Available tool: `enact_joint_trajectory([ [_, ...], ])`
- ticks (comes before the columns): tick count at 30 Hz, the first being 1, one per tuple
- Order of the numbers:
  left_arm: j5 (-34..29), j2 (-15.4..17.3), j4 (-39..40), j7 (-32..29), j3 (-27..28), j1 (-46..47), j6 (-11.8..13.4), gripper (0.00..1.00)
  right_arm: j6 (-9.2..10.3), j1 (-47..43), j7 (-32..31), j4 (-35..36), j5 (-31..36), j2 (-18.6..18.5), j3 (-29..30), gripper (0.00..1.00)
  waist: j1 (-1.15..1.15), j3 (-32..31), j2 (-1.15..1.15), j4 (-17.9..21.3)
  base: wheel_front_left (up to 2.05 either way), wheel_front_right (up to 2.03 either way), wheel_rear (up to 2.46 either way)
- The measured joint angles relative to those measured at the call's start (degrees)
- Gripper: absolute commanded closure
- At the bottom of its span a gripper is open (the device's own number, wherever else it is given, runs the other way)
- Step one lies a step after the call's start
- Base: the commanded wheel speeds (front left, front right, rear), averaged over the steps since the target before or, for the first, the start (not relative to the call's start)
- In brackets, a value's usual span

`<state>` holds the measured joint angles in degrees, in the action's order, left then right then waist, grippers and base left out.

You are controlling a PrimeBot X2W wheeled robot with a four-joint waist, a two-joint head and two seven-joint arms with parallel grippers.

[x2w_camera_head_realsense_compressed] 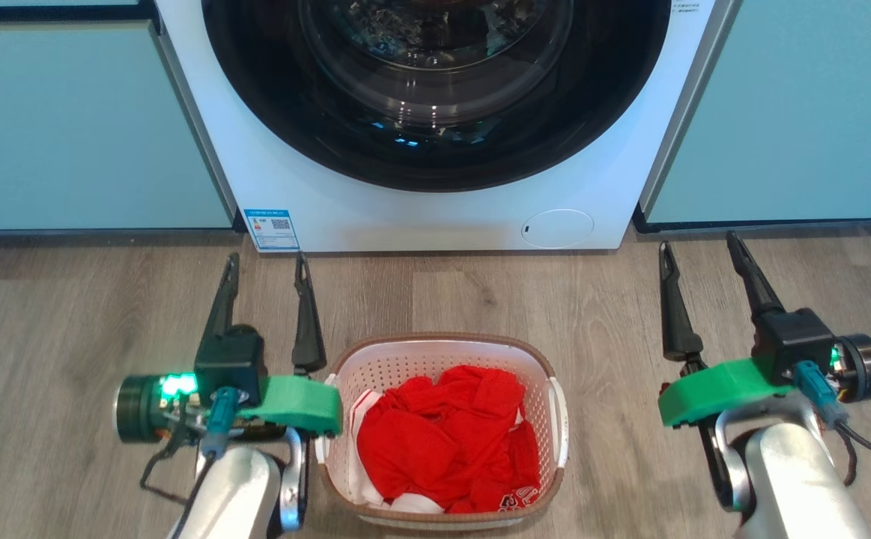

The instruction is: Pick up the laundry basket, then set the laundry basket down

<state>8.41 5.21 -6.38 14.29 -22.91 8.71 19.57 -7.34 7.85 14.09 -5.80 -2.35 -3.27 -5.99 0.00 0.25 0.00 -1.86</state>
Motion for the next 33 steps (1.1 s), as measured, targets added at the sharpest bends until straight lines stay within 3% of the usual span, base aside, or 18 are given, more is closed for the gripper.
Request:
enact_joint_trajectory([
  [5, 2.6, -1.8, -4.7, 0.3, 3.5, -1.0, -6.2, 0.0, 0.0, -0.1, 0.4, -1.6, -1.1, 0.0, 0.1, 0.0, 0.0, 0.2, 0.0, -0.2, 0.0, 0.0, 0.0],
  [8, 3.2, -2.2, -7.1, 0.3, 5.5, -1.1, -8.0, 0.0, -0.01, -0.2, 0.4, -3.9, -2.7, 0.0, 0.0, 0.0, 0.0, 0.2, 0.0, -0.2, 0.0, 0.0, 0.0],
  [20, 10.6, -2.3, -14.3, 0.3, 6.5, -1.2, -8.9, 0.0, -0.01, -0.3, 0.4, -8.3, -3.4, 0.1, -0.8, 0.0, 0.0, 0.2, 0.0, -0.2, 0.0, 0.0, 0.0],
  [33, 9.5, -2.4, -13.9, 0.3, 6.4, -1.1, -10.1, 0.0, -0.01, -0.3, 0.5, -9.2, -3.9, 0.1, -1.7, 0.0, 0.0, 0.2, 0.0, 0.0, 0.0, 0.0, 0.0],
])
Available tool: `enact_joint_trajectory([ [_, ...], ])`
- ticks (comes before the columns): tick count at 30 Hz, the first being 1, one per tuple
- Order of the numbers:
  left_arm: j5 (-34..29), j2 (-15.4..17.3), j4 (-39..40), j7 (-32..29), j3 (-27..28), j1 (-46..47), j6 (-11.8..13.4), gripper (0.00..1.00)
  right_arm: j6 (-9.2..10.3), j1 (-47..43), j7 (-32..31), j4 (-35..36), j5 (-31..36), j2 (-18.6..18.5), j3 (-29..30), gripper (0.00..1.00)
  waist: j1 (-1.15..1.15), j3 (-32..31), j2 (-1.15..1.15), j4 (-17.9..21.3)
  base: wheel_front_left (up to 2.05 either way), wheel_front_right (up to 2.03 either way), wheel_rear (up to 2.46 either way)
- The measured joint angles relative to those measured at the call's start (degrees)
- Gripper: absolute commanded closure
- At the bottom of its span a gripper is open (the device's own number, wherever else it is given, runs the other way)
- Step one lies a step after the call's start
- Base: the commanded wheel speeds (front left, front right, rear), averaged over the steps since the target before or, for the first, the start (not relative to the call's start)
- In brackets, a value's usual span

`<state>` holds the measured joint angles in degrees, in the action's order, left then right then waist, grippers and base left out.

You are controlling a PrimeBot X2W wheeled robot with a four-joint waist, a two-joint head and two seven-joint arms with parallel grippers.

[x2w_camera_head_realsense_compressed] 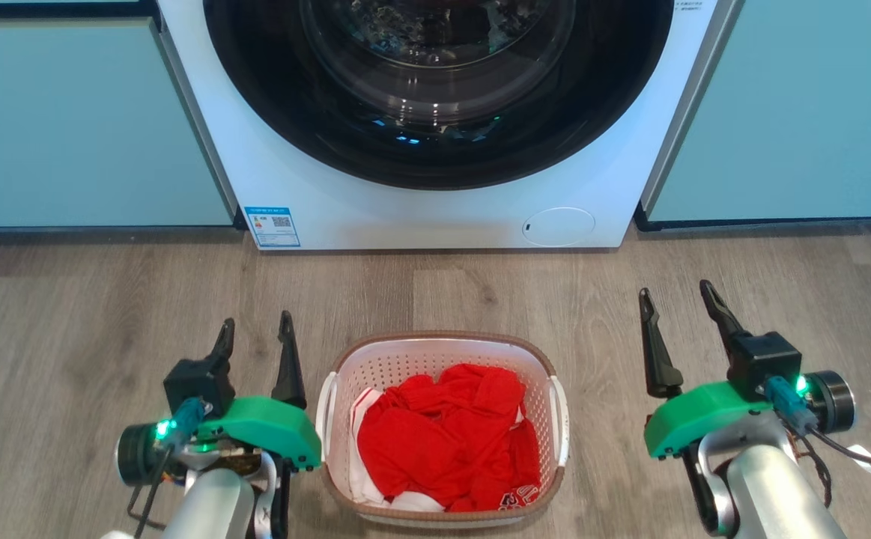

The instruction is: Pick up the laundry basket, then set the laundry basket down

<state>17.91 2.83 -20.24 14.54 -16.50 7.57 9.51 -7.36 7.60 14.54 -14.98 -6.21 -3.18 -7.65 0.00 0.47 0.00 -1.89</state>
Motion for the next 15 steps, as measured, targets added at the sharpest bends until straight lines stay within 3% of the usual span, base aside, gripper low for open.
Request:
enact_joint_trajectory([
  [15, -0.1, 0.0, 0.5, 0.0, 0.0, 0.0, -0.4, 0.0, 0.01, 0.1, 0.0, 0.0, 0.0, 0.0, -0.2, 0.0, 0.0, 0.6, 0.0, 0.1, 0.0, 0.0, 0.0],
])
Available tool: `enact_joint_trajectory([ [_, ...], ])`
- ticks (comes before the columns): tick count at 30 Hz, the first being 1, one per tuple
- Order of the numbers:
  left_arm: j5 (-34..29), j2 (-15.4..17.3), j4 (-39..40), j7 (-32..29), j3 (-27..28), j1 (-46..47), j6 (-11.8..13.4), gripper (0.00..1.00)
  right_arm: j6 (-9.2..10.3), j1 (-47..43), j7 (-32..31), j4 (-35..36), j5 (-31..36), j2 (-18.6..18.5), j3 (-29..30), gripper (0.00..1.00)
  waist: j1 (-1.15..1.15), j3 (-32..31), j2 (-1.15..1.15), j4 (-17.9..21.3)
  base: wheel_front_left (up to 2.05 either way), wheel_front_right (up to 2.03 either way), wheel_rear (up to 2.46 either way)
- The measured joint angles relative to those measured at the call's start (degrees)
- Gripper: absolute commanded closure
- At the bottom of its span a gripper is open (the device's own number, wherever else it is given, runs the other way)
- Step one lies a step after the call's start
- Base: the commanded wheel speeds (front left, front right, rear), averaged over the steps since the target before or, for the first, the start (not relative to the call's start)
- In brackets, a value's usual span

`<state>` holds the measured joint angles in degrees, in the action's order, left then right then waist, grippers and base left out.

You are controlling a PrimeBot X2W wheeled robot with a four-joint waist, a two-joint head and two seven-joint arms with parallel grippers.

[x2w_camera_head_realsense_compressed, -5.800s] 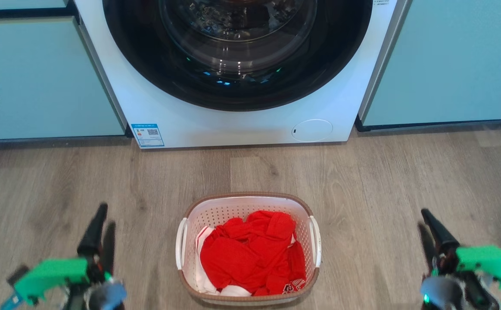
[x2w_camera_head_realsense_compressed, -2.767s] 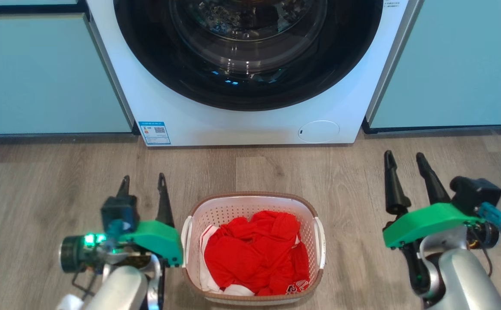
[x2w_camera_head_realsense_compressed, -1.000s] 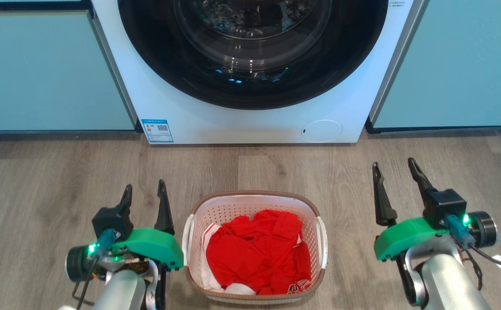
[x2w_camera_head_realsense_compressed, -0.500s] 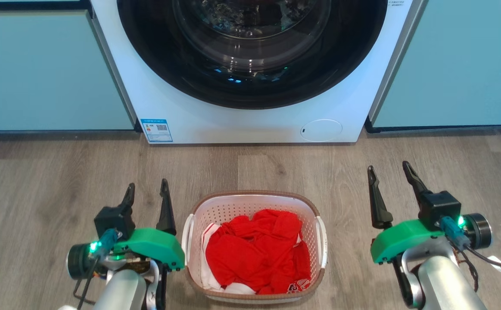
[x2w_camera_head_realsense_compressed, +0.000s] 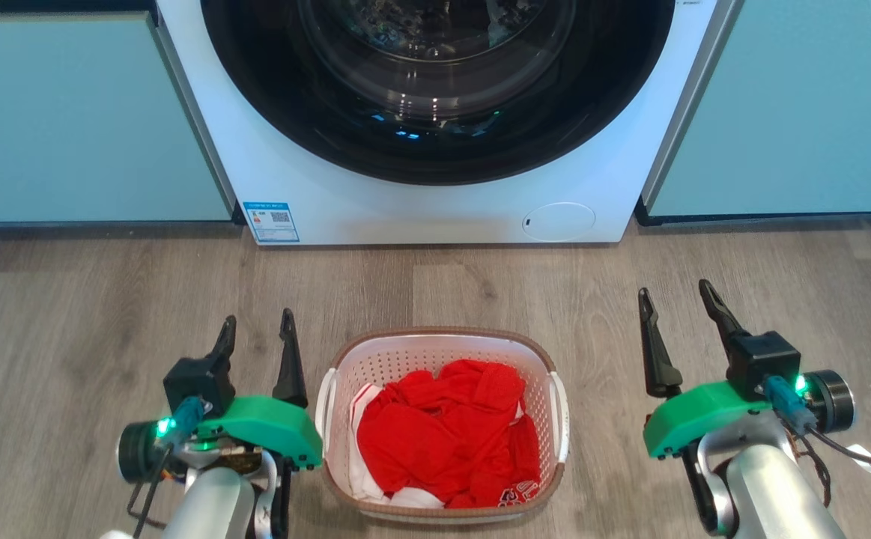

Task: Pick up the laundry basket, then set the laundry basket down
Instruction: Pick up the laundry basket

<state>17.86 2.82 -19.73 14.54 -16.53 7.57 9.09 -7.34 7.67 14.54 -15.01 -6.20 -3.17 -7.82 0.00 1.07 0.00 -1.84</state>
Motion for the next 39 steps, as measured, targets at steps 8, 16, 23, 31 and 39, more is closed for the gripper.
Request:
enact_joint_trajectory([
  [8, 1.0, 0.0, -2.7, 0.0, -1.4, 1.3, -0.2, 0.0, 0.0, 0.6, 0.0, -1.5, 0.2, 0.0, -0.2, 0.0, 0.0, 3.0, 0.0, 0.0, 0.0, 0.0, 0.0],
  [16, 1.9, -0.1, -10.5, 0.0, -1.7, 8.7, -0.8, 0.0, -0.01, 8.9, 0.0, -8.3, 0.6, -0.1, -2.0, 0.0, 0.0, 10.6, 0.0, 0.0, 0.0, 0.0, 0.0],
  [23, 2.5, -0.5, -19.3, 0.0, -1.7, 15.9, -2.5, 0.0, 0.0, 16.3, 0.0, -16.4, -2.1, -0.2, -3.9, 0.0, -0.01, 18.7, 0.0, 0.0, 0.0, 0.0, 0.0],
  [31, 3.6, -1.0, -30.7, 0.0, -4.4, 26.3, -6.1, 0.0, 0.0, 25.7, 0.0, -28.1, -5.6, -0.5, -5.5, 0.0, -0.01, 28.3, 0.0, -0.2, 0.0, 0.0, 0.0],
  [39, 5.1, -1.2, -40.7, 0.0, -5.0, 32.5, -7.8, 0.0, 0.0, 33.8, -1.1, -38.6, -9.5, -0.7, -10.1, 0.0, -0.01, 36.3, 0.0, -0.2, 0.0, 0.0, 0.0],
])
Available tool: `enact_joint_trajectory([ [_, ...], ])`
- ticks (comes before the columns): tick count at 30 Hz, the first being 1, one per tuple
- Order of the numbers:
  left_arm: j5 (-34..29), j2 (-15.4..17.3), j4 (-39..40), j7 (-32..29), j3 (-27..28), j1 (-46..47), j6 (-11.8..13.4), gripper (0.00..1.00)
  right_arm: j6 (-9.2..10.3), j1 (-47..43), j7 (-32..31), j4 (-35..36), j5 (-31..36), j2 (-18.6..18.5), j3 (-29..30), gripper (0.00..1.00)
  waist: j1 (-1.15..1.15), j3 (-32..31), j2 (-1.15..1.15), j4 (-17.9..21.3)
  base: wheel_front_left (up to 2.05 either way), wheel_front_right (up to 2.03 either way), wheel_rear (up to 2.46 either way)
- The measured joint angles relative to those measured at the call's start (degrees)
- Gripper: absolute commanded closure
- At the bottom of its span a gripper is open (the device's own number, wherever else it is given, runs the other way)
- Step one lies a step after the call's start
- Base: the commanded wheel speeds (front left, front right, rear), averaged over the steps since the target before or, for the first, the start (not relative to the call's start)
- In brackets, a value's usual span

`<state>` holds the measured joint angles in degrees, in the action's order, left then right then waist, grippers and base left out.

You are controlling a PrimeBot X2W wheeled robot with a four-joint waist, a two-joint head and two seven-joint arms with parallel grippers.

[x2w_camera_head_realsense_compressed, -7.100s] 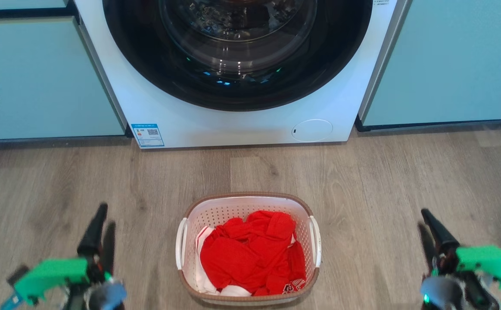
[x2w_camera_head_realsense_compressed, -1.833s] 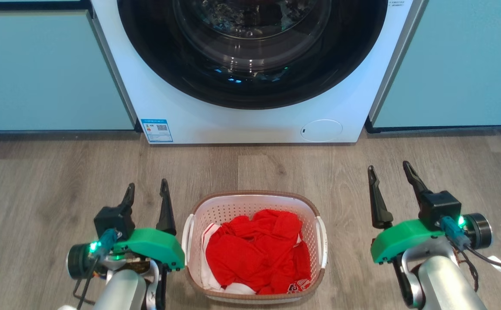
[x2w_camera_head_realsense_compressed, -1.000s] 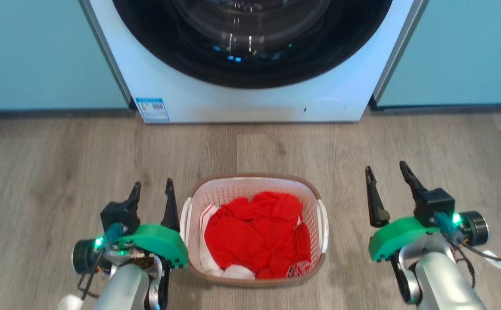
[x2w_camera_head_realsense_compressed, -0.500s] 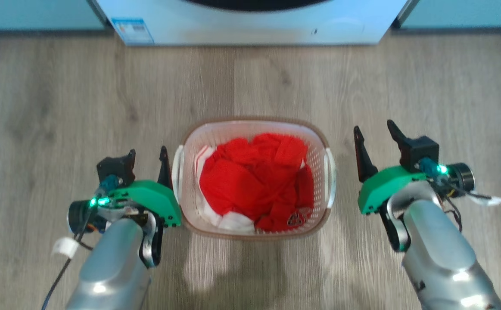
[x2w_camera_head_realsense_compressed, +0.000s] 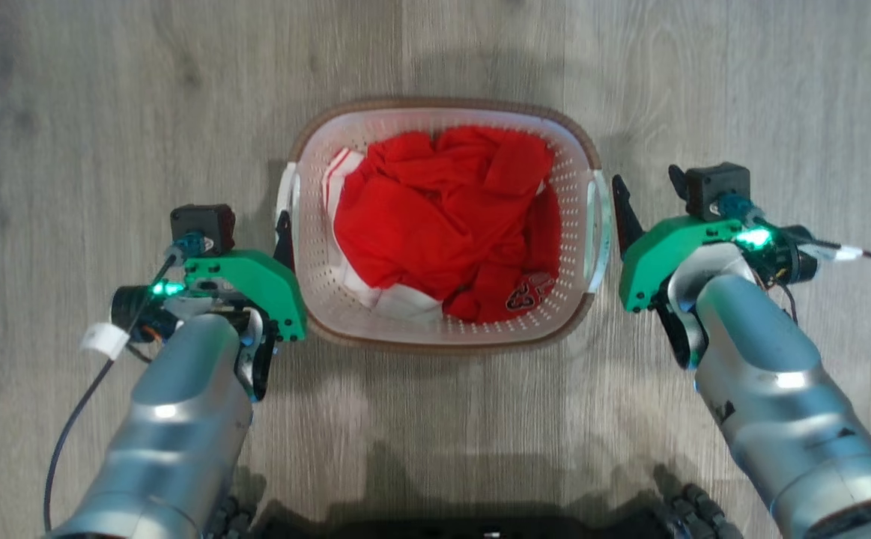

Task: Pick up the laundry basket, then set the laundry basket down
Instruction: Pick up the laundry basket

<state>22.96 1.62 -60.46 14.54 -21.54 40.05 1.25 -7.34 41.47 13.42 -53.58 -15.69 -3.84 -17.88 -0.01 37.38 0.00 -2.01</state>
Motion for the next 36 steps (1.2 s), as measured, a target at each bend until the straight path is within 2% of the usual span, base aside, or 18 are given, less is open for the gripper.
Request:
enact_joint_trajectory([
  [5, 0.3, 0.0, -4.8, 0.0, -1.0, 3.2, -1.3, 0.0, -0.01, 2.3, -1.5, -3.2, -3.4, 0.0, -4.6, 0.0, 0.01, 3.2, 0.0, 0.0, 0.0, 0.0, 0.0],
  [7, 0.3, 0.0, -6.1, 0.0, -2.2, 4.7, -2.6, 0.0, -0.01, 2.8, -2.5, -4.3, -5.4, 0.0, -6.1, 0.0, 0.01, 4.1, 0.0, -0.1, 0.0, 0.0, 0.0],
  [13, 0.3, -0.1, -8.7, 0.0, -4.5, 7.5, -4.6, 0.0, 0.0, 4.9, -4.1, -5.9, -9.1, 0.0, -8.8, 0.0, 0.01, 6.2, 0.0, -0.1, 0.0, 0.0, 0.0],
  [19, 1.1, -0.2, -11.3, -0.7, -7.6, 10.3, -5.7, 0.0, -0.01, 8.1, -4.8, -7.0, -11.7, 0.0, -11.5, 0.0, 0.01, 8.2, 0.0, 0.1, 0.0, 0.0, 0.0],
  [36, 3.9, -0.2, -13.2, -9.0, -12.8, 15.2, -7.3, 0.0, -0.01, 13.0, -8.3, -8.9, -19.2, -0.1, -18.5, 0.0, 0.01, 13.5, 0.0, 1.1, 0.0, 0.0, 0.0],
])
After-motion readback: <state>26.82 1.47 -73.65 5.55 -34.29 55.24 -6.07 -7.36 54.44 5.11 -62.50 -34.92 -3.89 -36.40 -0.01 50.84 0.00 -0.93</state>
